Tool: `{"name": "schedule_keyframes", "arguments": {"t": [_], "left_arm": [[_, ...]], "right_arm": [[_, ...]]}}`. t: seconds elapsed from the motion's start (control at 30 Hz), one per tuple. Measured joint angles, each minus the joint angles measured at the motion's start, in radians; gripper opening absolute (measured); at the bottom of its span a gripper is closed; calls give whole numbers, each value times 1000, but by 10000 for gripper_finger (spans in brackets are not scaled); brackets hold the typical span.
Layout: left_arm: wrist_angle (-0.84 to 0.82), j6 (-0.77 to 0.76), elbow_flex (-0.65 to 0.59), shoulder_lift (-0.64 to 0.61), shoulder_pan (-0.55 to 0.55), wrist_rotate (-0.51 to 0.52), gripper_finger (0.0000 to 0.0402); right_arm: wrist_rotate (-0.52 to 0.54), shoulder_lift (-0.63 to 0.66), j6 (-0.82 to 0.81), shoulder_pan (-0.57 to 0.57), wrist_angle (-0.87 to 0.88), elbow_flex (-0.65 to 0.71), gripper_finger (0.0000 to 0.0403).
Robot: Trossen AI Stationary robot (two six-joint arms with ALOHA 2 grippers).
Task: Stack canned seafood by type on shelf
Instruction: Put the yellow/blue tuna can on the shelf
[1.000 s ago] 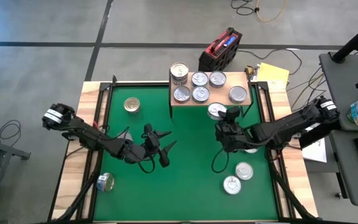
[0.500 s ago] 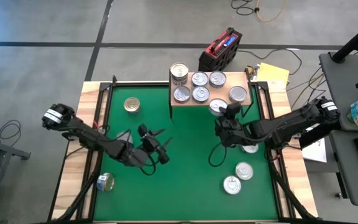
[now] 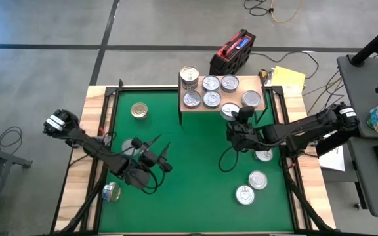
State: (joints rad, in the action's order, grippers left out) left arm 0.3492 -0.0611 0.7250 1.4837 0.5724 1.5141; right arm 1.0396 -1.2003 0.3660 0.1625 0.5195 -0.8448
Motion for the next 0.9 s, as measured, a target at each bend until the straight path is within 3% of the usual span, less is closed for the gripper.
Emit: {"name": "schedule_keyframes", "arguments": {"t": [0.17, 0.9], "left_arm": [[-1, 9, 0, 0, 29, 57, 203], [-21, 28, -2, -1, 44, 58, 203]], "right_arm": [[-6, 0, 12, -18, 0, 0, 137], [-87, 0, 27, -71, 0, 0, 137]]}}
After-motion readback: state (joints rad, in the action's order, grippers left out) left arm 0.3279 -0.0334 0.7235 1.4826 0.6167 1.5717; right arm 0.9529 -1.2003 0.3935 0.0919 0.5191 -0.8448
